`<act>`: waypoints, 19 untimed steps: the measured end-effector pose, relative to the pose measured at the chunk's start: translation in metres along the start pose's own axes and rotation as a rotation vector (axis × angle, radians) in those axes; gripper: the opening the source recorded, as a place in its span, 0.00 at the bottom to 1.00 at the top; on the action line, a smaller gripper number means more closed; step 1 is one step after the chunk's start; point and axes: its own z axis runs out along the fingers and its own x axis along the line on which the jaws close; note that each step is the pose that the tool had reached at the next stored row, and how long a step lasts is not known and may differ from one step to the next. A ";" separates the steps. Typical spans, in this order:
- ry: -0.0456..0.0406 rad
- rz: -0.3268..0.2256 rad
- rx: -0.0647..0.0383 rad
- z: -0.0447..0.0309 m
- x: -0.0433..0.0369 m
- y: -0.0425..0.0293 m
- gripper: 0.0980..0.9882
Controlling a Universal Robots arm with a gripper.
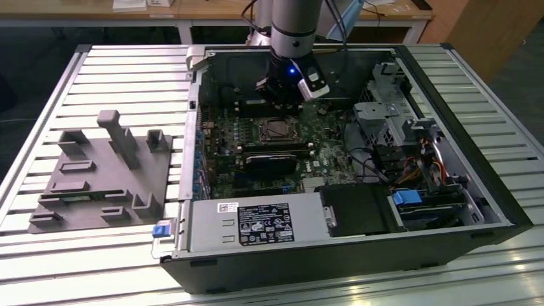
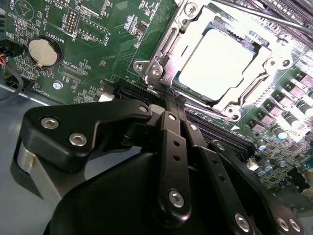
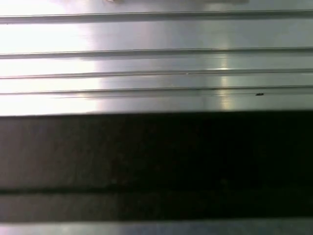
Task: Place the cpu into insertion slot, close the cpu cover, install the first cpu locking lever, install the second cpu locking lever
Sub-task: 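Install the first cpu locking lever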
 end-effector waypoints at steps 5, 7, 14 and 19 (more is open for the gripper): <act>-0.0001 0.000 0.011 0.0013 -0.0003 0.0008 0.01; -0.0001 0.000 0.016 0.0020 -0.0005 0.0012 0.01; -0.0007 0.000 0.018 0.0006 -0.0007 0.0017 0.01; -0.0011 0.000 0.026 0.0002 -0.0006 0.0018 0.01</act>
